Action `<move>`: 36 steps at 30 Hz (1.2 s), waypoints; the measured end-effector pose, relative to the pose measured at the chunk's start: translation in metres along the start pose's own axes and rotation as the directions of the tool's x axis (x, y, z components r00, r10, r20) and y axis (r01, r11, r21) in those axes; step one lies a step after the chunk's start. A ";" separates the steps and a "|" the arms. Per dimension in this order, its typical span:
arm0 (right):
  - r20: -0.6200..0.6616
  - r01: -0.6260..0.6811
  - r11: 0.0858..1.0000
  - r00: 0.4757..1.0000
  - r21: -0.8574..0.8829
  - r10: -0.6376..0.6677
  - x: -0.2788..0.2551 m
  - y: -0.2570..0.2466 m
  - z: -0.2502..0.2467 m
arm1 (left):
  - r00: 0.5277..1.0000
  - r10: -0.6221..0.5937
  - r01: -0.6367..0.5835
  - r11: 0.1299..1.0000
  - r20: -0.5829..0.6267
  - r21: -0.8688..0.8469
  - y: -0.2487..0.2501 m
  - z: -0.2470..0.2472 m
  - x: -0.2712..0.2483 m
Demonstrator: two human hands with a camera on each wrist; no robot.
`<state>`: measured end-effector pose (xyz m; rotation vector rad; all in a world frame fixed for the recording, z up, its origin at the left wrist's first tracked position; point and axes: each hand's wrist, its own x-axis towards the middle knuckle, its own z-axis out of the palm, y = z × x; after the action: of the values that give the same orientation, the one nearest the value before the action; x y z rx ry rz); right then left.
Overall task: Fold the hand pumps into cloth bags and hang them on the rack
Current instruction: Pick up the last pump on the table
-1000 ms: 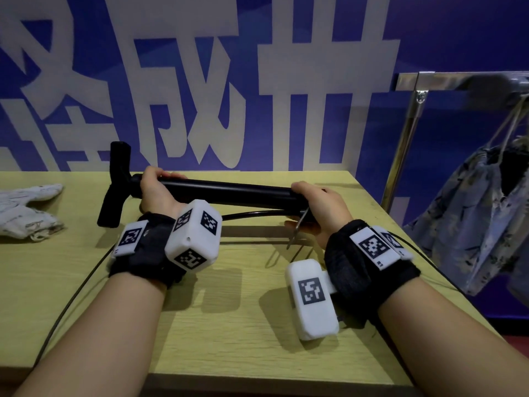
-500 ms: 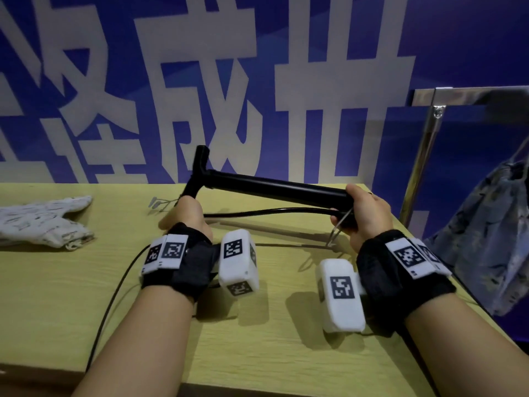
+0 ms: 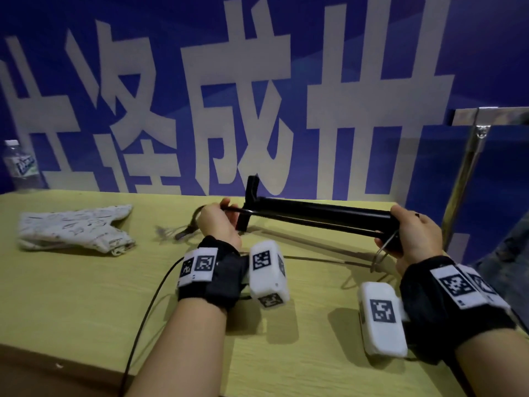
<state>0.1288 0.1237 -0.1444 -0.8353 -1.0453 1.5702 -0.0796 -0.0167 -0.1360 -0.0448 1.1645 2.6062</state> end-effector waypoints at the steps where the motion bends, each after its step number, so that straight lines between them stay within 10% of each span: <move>1: -0.002 0.017 1.000 1.000 -0.018 -0.017 0.001 0.000 -0.001 | 0.997 0.075 -0.076 0.994 0.026 0.073 0.001 0.002 0.000; 6: 0.029 -0.003 1.000 1.000 -0.023 0.004 0.000 -0.004 -0.007 | 0.947 0.306 -0.319 0.882 0.093 0.346 0.002 -0.005 0.004; 21: 0.085 -0.065 0.995 0.994 -0.081 0.072 -0.003 -0.007 -0.006 | 0.996 0.026 -0.071 0.840 0.091 0.538 -0.003 -0.025 0.029; 36: 0.077 -0.269 0.957 0.957 -0.108 0.278 0.002 -0.005 -0.011 | 0.974 0.134 -0.203 0.870 0.181 0.449 -0.003 -0.022 0.033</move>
<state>0.1400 0.1285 -0.1437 -1.0172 -1.1151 1.8165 -0.1124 -0.0229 -0.1581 0.3548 1.7719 2.3418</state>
